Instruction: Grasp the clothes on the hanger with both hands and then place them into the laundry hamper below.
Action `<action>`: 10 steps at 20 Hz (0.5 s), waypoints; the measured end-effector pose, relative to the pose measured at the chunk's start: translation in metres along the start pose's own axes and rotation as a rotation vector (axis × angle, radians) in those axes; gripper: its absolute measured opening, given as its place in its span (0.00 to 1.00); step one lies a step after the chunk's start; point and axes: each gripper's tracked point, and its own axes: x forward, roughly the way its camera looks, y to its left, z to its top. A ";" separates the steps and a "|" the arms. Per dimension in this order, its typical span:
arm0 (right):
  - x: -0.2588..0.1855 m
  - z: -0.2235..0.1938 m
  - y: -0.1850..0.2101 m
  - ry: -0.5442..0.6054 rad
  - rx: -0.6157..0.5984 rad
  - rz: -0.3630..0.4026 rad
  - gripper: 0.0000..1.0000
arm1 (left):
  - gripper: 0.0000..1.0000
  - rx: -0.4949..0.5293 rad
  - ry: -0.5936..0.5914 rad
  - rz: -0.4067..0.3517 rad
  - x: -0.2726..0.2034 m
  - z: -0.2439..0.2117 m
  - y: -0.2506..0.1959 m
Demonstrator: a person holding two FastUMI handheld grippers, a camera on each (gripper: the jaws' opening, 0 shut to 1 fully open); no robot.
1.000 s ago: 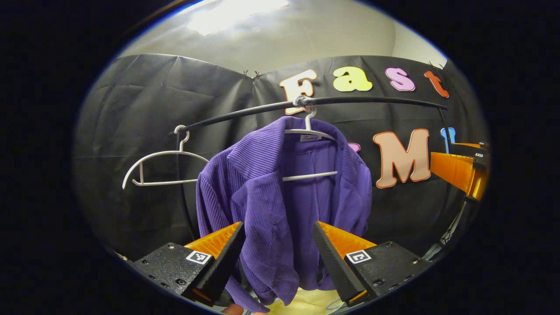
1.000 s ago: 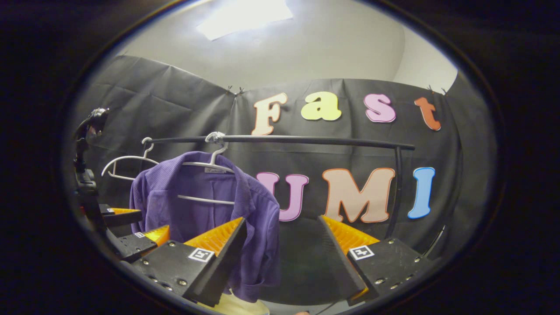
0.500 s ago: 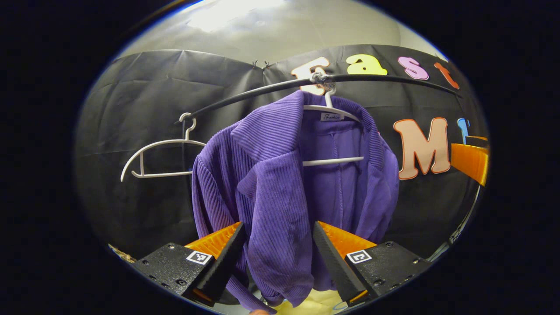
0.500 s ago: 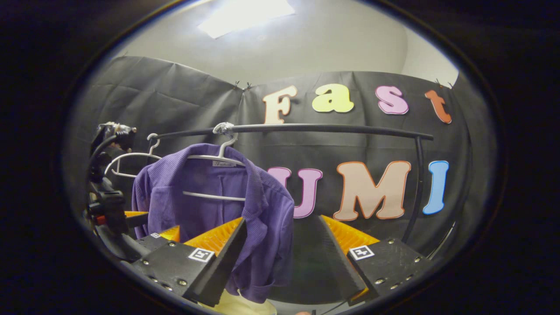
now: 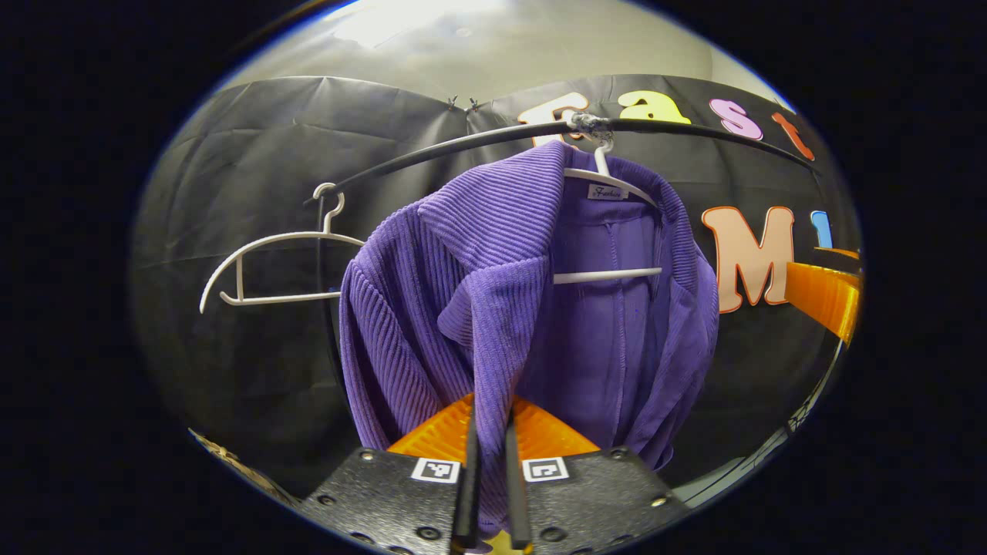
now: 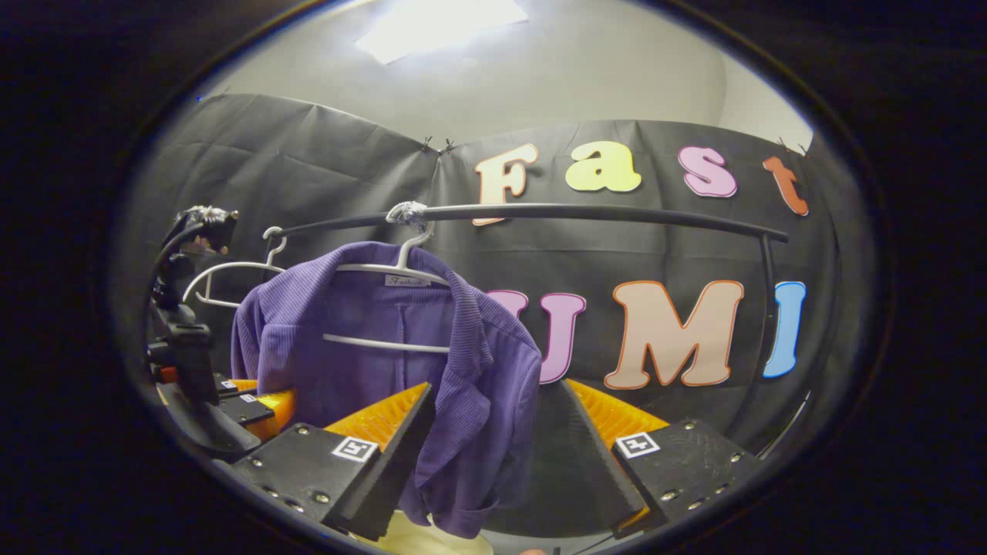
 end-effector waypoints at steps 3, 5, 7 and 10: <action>0.016 -0.006 0.007 0.013 0.004 0.010 0.96 | 0.03 -0.009 0.013 -0.037 0.000 -0.002 -0.005; 0.023 -0.010 0.010 0.022 0.013 0.009 0.96 | 0.00 -0.007 0.021 -0.058 -0.001 -0.002 -0.007; 0.036 -0.015 0.014 0.031 0.020 0.012 0.96 | 0.01 -0.019 0.022 -0.092 -0.003 -0.001 -0.012; 0.058 -0.022 0.022 0.047 0.024 0.019 0.96 | 0.00 -0.005 0.021 -0.108 -0.003 0.000 -0.010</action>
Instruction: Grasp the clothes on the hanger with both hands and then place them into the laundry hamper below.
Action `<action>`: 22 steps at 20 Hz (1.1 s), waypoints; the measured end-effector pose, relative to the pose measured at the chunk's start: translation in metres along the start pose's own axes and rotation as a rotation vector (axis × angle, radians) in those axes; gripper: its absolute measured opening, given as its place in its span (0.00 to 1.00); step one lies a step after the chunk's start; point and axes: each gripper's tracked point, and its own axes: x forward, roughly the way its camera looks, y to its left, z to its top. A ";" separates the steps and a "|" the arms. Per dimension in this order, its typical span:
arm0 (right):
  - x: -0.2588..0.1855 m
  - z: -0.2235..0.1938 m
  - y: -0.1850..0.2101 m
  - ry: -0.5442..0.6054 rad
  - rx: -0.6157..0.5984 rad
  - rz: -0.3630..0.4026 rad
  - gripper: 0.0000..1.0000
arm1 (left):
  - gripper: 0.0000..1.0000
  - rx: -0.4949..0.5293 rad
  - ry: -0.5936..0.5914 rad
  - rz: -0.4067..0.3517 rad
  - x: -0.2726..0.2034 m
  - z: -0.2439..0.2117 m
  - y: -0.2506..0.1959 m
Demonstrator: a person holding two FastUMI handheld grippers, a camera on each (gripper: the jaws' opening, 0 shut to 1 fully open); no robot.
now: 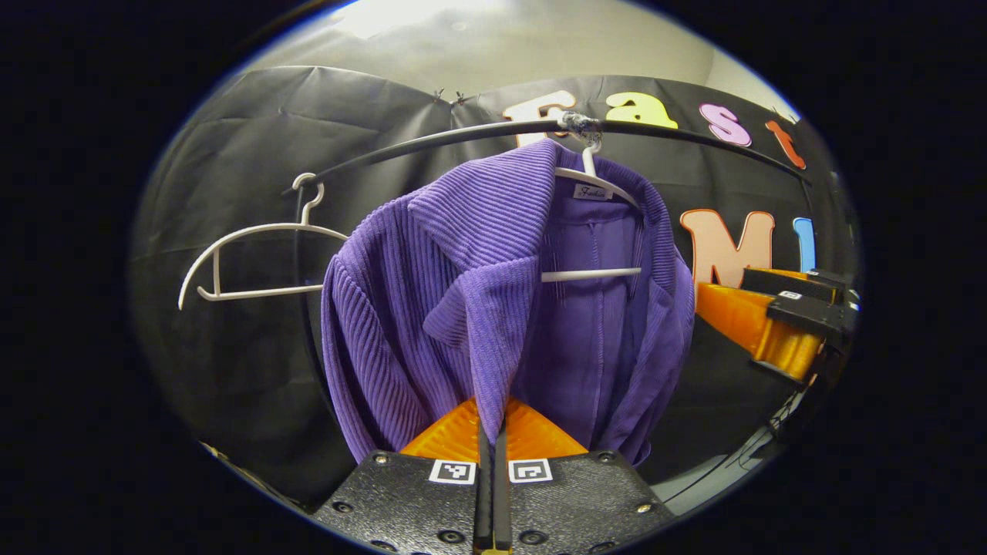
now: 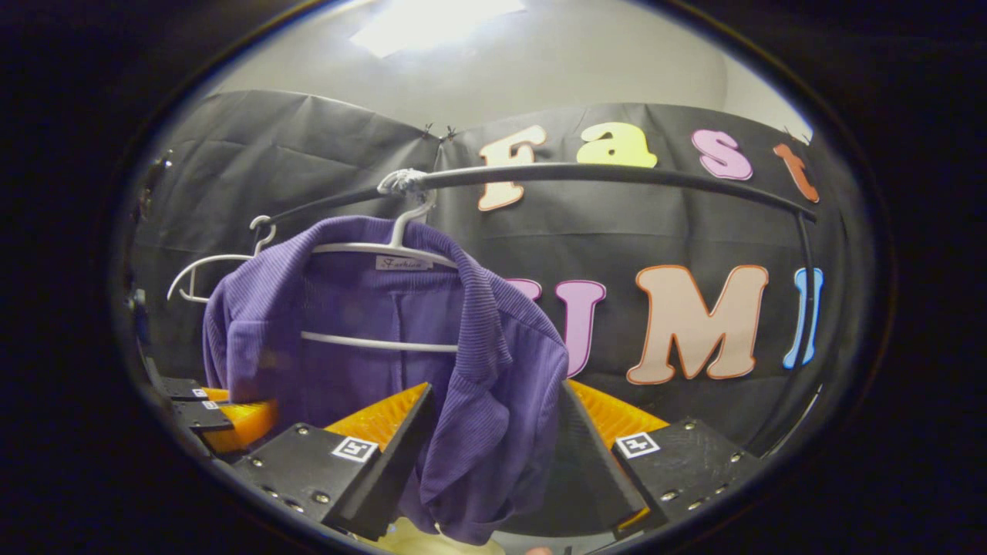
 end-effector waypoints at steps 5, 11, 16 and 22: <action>0.034 -0.009 0.015 0.017 0.013 0.008 0.96 | 0.00 0.015 0.000 -0.020 -0.001 0.001 0.001; 0.059 -0.031 0.025 0.052 0.018 0.004 0.96 | 0.00 0.029 -0.002 -0.031 -0.009 0.007 0.004; 0.073 -0.049 0.013 0.106 0.026 -0.036 0.86 | 0.00 0.016 -0.033 -0.025 -0.022 0.030 0.010; 0.073 -0.056 -0.002 0.160 0.042 -0.090 0.18 | 0.02 0.000 -0.104 0.030 -0.038 0.067 0.033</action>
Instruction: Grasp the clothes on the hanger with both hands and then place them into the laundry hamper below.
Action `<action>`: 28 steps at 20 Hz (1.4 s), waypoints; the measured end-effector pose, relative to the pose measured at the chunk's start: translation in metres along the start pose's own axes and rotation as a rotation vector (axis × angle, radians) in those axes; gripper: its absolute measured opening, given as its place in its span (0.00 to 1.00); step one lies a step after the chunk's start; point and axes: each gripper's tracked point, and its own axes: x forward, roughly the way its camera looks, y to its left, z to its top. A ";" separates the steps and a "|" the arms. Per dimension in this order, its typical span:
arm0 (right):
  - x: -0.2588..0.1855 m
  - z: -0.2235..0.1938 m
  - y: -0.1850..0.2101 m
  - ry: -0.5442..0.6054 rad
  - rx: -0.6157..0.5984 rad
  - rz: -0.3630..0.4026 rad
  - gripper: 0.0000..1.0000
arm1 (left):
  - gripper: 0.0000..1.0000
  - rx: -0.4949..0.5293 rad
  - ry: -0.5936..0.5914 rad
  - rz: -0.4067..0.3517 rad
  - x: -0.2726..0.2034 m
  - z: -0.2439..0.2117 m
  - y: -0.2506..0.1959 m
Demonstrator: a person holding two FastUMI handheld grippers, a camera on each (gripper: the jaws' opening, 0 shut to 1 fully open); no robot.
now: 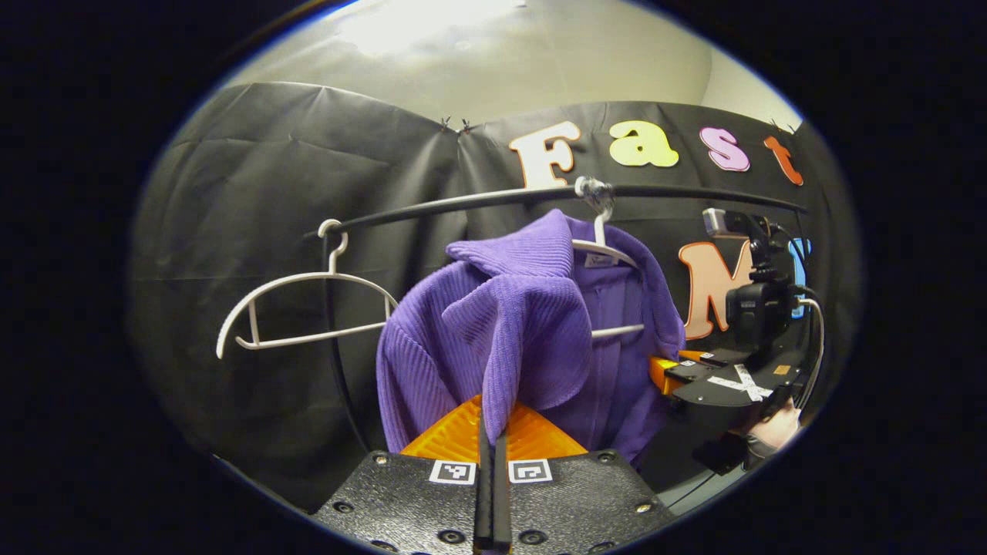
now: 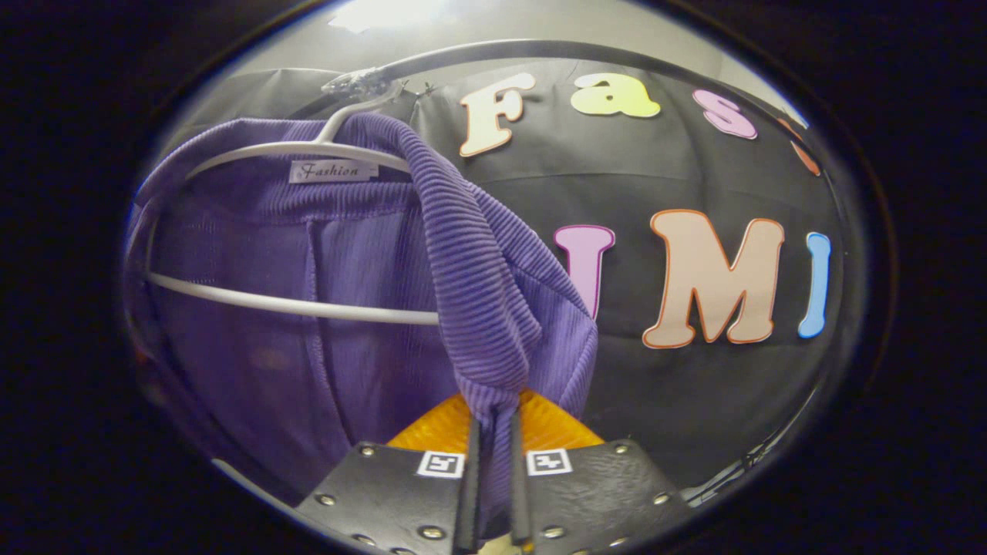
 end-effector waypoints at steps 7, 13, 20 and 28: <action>-0.007 0.012 -0.015 -0.019 -0.044 -0.044 0.16 | 0.00 -0.032 -0.054 0.100 -0.015 0.039 0.038; -0.008 0.023 -0.033 -0.033 -0.055 -0.074 0.16 | 0.00 -0.076 -0.087 0.158 -0.025 0.070 0.064; -0.008 0.042 -0.048 -0.072 -0.075 -0.111 0.16 | 0.01 -0.096 -0.147 0.189 -0.020 0.101 0.089; -0.007 0.064 -0.064 -0.117 -0.088 -0.150 0.16 | 0.00 -0.019 -0.179 0.190 0.004 0.111 0.109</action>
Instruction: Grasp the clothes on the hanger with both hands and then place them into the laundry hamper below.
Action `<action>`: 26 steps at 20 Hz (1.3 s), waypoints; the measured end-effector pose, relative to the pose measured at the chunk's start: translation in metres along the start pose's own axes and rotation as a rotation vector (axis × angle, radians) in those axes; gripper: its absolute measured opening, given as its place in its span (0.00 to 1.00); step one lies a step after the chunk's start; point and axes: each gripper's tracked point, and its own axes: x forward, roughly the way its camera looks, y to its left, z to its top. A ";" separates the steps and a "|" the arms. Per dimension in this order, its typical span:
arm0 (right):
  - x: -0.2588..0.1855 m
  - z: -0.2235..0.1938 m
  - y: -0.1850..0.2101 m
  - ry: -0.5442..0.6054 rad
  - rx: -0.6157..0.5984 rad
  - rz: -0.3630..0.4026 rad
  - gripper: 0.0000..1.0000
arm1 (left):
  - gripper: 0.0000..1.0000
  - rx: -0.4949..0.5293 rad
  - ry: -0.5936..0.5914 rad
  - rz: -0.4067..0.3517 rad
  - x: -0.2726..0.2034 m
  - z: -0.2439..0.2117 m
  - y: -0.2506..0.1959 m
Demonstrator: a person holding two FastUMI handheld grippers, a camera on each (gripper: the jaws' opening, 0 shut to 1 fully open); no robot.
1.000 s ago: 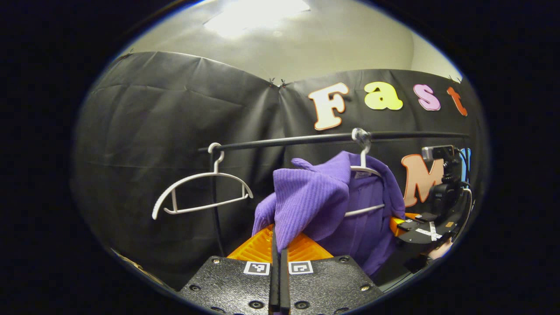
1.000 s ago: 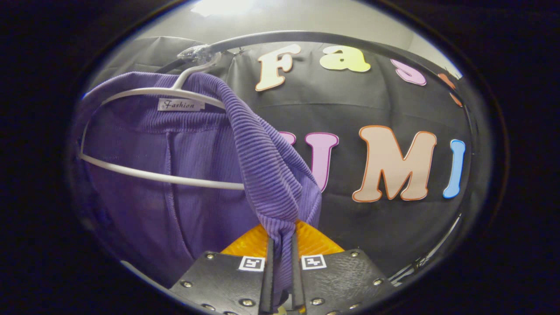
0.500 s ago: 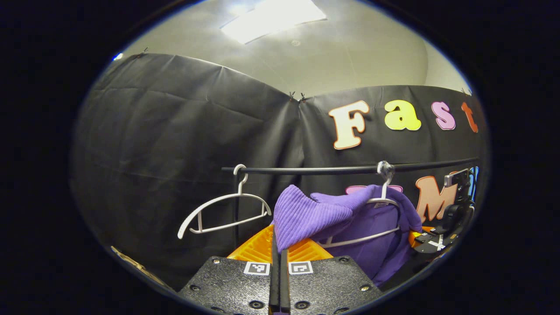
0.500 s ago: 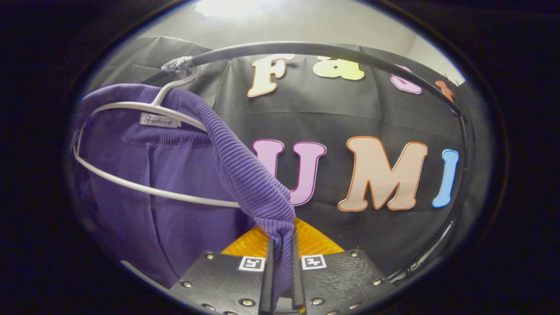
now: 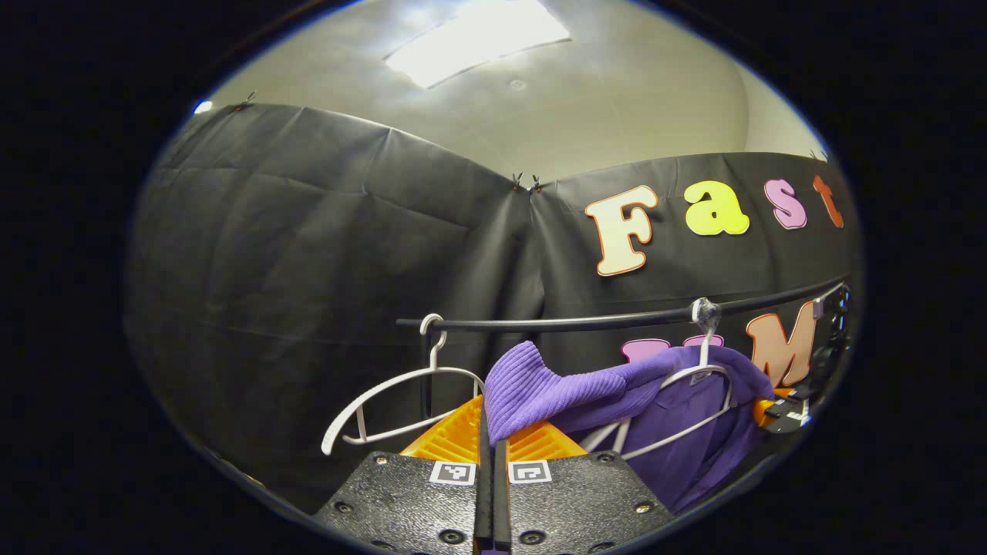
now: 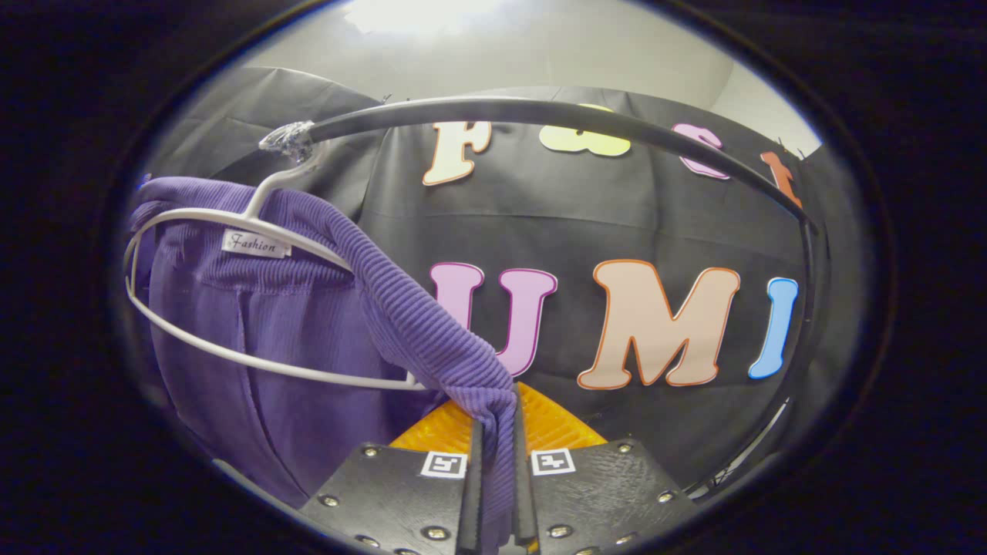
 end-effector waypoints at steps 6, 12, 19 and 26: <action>0.008 0.013 -0.012 -0.029 -0.010 -0.030 0.17 | 0.01 0.000 0.056 -0.005 0.019 -0.031 0.006; 0.021 0.023 -0.022 -0.055 -0.002 -0.060 0.16 | 0.01 -0.001 0.096 -0.022 0.031 -0.065 0.007; 0.037 0.020 -0.023 -0.059 -0.006 -0.072 0.16 | 0.01 -0.005 0.126 -0.033 0.029 -0.090 0.004; 0.048 0.004 -0.023 -0.035 0.003 -0.079 0.16 | 0.01 -0.001 0.154 -0.039 0.022 -0.106 -0.004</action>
